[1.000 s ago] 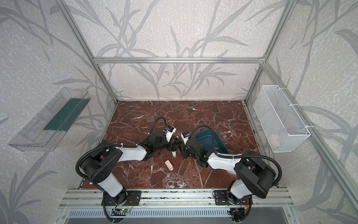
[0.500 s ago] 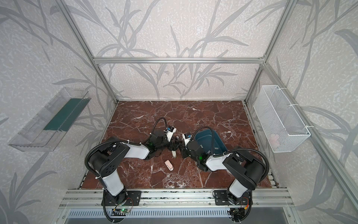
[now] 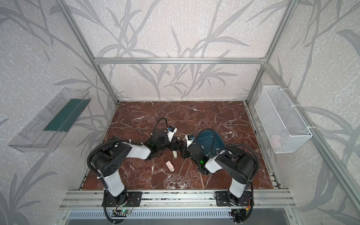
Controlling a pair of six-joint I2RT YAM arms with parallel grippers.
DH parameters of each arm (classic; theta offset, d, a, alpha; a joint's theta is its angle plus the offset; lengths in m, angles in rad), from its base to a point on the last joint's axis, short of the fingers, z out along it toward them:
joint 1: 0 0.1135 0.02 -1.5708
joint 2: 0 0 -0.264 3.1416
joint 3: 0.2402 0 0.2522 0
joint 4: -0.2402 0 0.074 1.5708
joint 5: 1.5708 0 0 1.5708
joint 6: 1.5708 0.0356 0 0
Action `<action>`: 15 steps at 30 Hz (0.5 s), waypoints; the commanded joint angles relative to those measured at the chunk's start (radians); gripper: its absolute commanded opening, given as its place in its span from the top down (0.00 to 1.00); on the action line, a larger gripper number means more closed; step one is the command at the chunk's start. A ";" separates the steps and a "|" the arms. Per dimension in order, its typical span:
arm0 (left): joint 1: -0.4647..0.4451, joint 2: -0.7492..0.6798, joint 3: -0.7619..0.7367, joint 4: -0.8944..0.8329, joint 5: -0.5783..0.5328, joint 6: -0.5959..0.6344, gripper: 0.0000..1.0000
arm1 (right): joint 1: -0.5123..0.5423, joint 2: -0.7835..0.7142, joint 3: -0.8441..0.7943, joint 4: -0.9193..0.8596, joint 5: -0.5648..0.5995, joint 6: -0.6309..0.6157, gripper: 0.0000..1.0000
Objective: Load the staples into the stapler
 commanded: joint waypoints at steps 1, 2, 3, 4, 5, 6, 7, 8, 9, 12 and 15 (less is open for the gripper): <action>-0.018 0.018 0.015 0.030 0.048 0.003 0.24 | 0.038 0.130 -0.086 -0.223 -0.001 0.010 0.91; -0.019 0.018 0.015 0.029 0.045 0.004 0.24 | 0.037 0.139 -0.101 -0.182 -0.002 0.018 0.90; -0.018 0.016 0.013 0.030 0.041 0.006 0.24 | 0.037 0.136 -0.109 -0.165 -0.003 0.025 0.89; -0.018 0.014 0.014 0.028 0.039 0.008 0.24 | 0.037 0.125 -0.103 -0.177 -0.005 0.027 0.89; -0.017 0.013 0.016 0.023 0.037 0.007 0.24 | 0.037 0.102 -0.088 -0.211 -0.006 0.028 0.88; -0.013 0.008 0.021 0.016 0.034 0.007 0.24 | 0.036 0.072 -0.069 -0.253 -0.008 0.029 0.87; -0.010 0.002 0.028 0.007 0.034 0.005 0.24 | 0.037 0.043 -0.050 -0.307 -0.008 0.027 0.84; -0.005 -0.010 0.035 -0.005 0.032 0.002 0.24 | 0.035 -0.002 -0.023 -0.365 -0.011 0.025 0.81; 0.001 -0.023 0.044 -0.025 0.029 0.000 0.24 | 0.033 -0.051 0.006 -0.424 -0.011 0.020 0.76; 0.026 -0.083 0.069 -0.083 0.019 -0.011 0.22 | 0.012 -0.214 0.129 -0.670 0.013 -0.001 0.60; 0.064 -0.158 0.099 -0.143 -0.004 -0.032 0.20 | -0.035 -0.347 0.273 -0.953 0.068 -0.011 0.51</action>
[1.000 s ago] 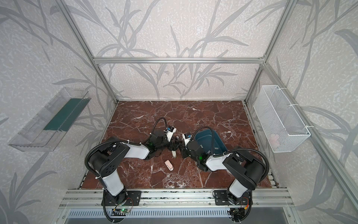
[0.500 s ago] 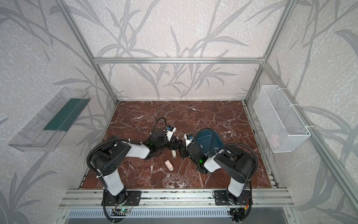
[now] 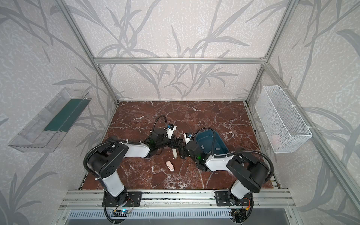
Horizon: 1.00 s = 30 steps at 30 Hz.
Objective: Load the staples into the stapler
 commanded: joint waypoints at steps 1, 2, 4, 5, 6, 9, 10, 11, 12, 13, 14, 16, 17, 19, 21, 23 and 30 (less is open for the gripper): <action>0.040 -0.112 0.061 -0.071 -0.013 -0.026 0.18 | -0.057 -0.141 0.144 -0.476 0.044 -0.032 0.49; 0.057 -0.138 0.077 -0.106 -0.022 -0.030 0.17 | -0.089 -0.187 0.176 -0.532 0.047 -0.044 0.48; 0.087 -0.200 0.106 -0.190 -0.053 -0.031 0.15 | -0.166 -0.260 0.213 -0.607 0.057 -0.049 0.44; 0.102 -0.236 0.113 -0.235 -0.084 -0.027 0.13 | -0.213 -0.293 0.216 -0.626 0.067 -0.056 0.42; 0.117 -0.283 0.120 -0.299 -0.125 -0.017 0.12 | -0.261 -0.321 0.209 -0.640 0.101 -0.061 0.40; 0.135 -0.456 0.088 -0.459 -0.349 0.056 0.05 | -0.457 -0.362 0.114 -0.564 0.145 -0.139 0.38; 0.138 -0.511 0.065 -0.497 -0.438 0.080 0.02 | -0.526 -0.364 0.076 -0.526 0.129 -0.167 0.37; 0.142 -0.579 0.021 -0.522 -0.563 0.081 0.00 | -0.597 -0.361 0.034 -0.481 0.108 -0.199 0.37; 0.148 -0.646 -0.040 -0.511 -0.642 0.131 0.00 | -0.651 -0.356 -0.010 -0.413 0.104 -0.256 0.33; 0.154 -0.696 -0.111 -0.472 -0.700 0.175 0.00 | -0.675 -0.353 -0.062 -0.331 0.125 -0.322 0.16; 0.159 -0.754 -0.192 -0.418 -0.758 0.238 0.00 | -0.680 -0.354 -0.118 -0.236 0.181 -0.379 0.14; 0.160 -0.852 -0.323 -0.350 -0.872 0.313 0.00 | -0.681 -0.348 -0.221 -0.020 0.186 -0.460 0.13; 0.162 -0.893 -0.382 -0.305 -0.948 0.308 0.00 | -0.682 -0.320 -0.275 0.138 0.189 -0.494 0.10; 0.192 -0.926 -0.474 -0.216 -0.997 0.271 0.00 | -0.689 -0.250 -0.300 0.292 0.204 -0.522 0.00; 0.276 -0.903 -0.520 -0.186 -0.892 0.225 0.00 | -0.709 -0.180 -0.248 0.300 0.164 -0.521 0.01; 0.351 -0.820 -0.555 -0.061 -0.774 0.216 0.00 | -0.716 -0.116 -0.156 0.182 0.113 -0.520 0.01; 0.449 -0.548 -0.447 0.064 -0.573 0.215 0.00 | -0.716 -0.003 -0.174 0.354 0.003 -0.497 0.01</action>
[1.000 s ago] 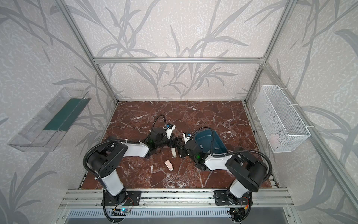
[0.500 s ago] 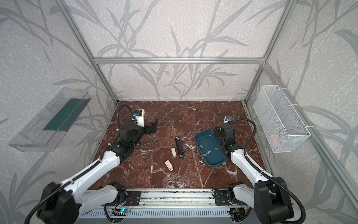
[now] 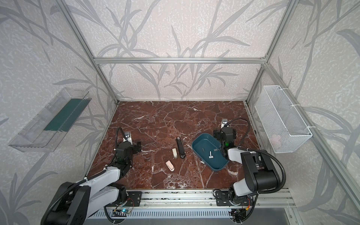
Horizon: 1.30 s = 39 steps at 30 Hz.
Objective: Load the staples into the stapler
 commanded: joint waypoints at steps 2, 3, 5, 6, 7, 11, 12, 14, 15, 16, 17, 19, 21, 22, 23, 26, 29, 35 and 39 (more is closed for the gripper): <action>0.040 0.127 0.094 0.165 0.125 -0.027 0.00 | -0.012 0.027 -0.063 0.181 -0.045 -0.003 0.01; 0.042 0.158 0.095 0.212 0.125 -0.036 0.00 | -0.011 0.039 -0.074 0.213 -0.053 -0.007 0.01; 0.043 0.207 0.127 0.229 0.123 -0.015 0.00 | -0.011 0.069 -0.097 0.282 -0.050 -0.011 0.01; 0.045 0.212 0.155 0.168 0.130 -0.020 0.00 | -0.011 0.078 -0.108 0.312 -0.035 -0.008 0.01; 0.045 0.217 0.171 0.139 0.135 -0.016 0.00 | -0.011 0.066 -0.109 0.294 -0.025 0.004 0.01; 0.048 0.257 0.168 0.210 0.152 0.048 0.00 | -0.011 0.069 -0.114 0.309 -0.023 0.003 0.01; 0.049 0.265 0.149 0.234 0.163 0.070 0.00 | -0.011 0.075 -0.114 0.318 -0.023 -0.003 0.01; 0.106 0.371 0.080 0.486 0.152 -0.005 0.00 | -0.011 0.072 -0.113 0.312 -0.024 -0.001 0.01; 0.139 0.454 0.055 0.633 0.158 -0.025 0.00 | -0.011 0.074 -0.111 0.312 -0.027 -0.004 0.01; 0.147 0.495 0.039 0.740 0.164 -0.019 0.00 | -0.011 0.072 -0.103 0.295 -0.030 -0.003 0.01; 0.147 0.449 0.046 0.659 0.179 -0.036 0.00 | -0.008 0.074 -0.102 0.294 -0.027 -0.007 0.01; 0.147 0.380 0.125 0.400 0.211 -0.029 0.00 | -0.008 0.074 -0.102 0.293 -0.027 -0.006 0.01; 0.149 0.420 0.175 0.355 0.211 -0.027 0.00 | -0.008 0.074 -0.102 0.293 -0.028 -0.006 0.01; 0.155 0.441 0.162 0.412 0.185 -0.036 0.00 | -0.006 0.074 -0.102 0.296 -0.028 -0.008 0.01; 0.154 0.445 0.163 0.426 0.147 -0.046 0.01 | -0.006 0.074 -0.102 0.293 -0.027 -0.008 0.01; 0.155 0.432 0.170 0.385 0.142 -0.054 0.00 | -0.006 0.074 -0.103 0.295 -0.027 -0.008 0.01; 0.154 0.432 0.169 0.388 0.138 -0.054 0.01 | -0.006 0.074 -0.101 0.293 -0.029 -0.009 0.01; 0.154 0.441 0.163 0.418 0.140 -0.047 0.01 | 0.002 0.076 -0.091 0.277 -0.034 -0.022 0.01; 0.154 0.440 0.164 0.415 0.139 -0.048 0.01 | 0.002 0.075 -0.094 0.283 -0.034 -0.023 0.01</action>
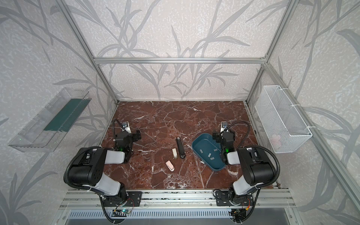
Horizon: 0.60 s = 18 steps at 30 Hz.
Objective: Load the staples into the stapler
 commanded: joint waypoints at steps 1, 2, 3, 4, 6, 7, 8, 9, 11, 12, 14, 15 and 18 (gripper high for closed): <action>0.004 0.003 -0.002 0.018 -0.015 -0.005 0.01 | 0.005 0.009 0.006 0.006 0.003 -0.020 0.01; 0.005 0.003 -0.002 0.018 -0.015 -0.005 0.01 | 0.006 0.008 0.002 0.012 0.004 -0.021 0.01; 0.004 0.005 -0.002 0.021 -0.014 -0.005 0.01 | 0.008 0.008 -0.027 0.070 0.000 -0.026 0.01; 0.004 0.005 -0.002 0.021 -0.014 -0.005 0.01 | 0.008 0.012 -0.079 0.162 -0.013 -0.028 0.01; 0.004 0.005 -0.002 0.019 -0.015 -0.005 0.01 | 0.007 0.069 -0.157 0.385 0.023 -0.023 0.01; 0.004 0.005 -0.002 0.020 -0.016 -0.005 0.01 | 0.007 0.058 -0.150 0.349 0.020 -0.023 0.01; 0.006 0.005 -0.002 0.019 -0.015 -0.005 0.01 | 0.007 0.030 -0.121 0.259 0.015 -0.016 0.01; 0.004 0.005 -0.002 0.019 -0.014 -0.005 0.01 | 0.007 0.021 -0.068 0.154 0.024 -0.016 0.01; 0.004 0.005 -0.001 0.020 -0.015 -0.005 0.01 | 0.008 -0.012 0.020 -0.061 0.005 -0.015 0.01; 0.004 0.005 -0.001 0.020 -0.015 -0.005 0.01 | 0.007 -0.025 0.014 -0.068 -0.005 -0.013 0.01; 0.004 0.005 0.000 0.020 -0.014 -0.005 0.01 | 0.008 0.009 0.009 0.000 -0.012 -0.028 0.01; 0.004 0.005 0.000 0.020 -0.016 -0.005 0.01 | 0.010 0.014 -0.008 0.043 -0.011 -0.035 0.01; 0.004 0.005 0.000 0.019 -0.014 -0.005 0.01 | 0.010 0.012 -0.009 0.038 -0.042 -0.044 0.01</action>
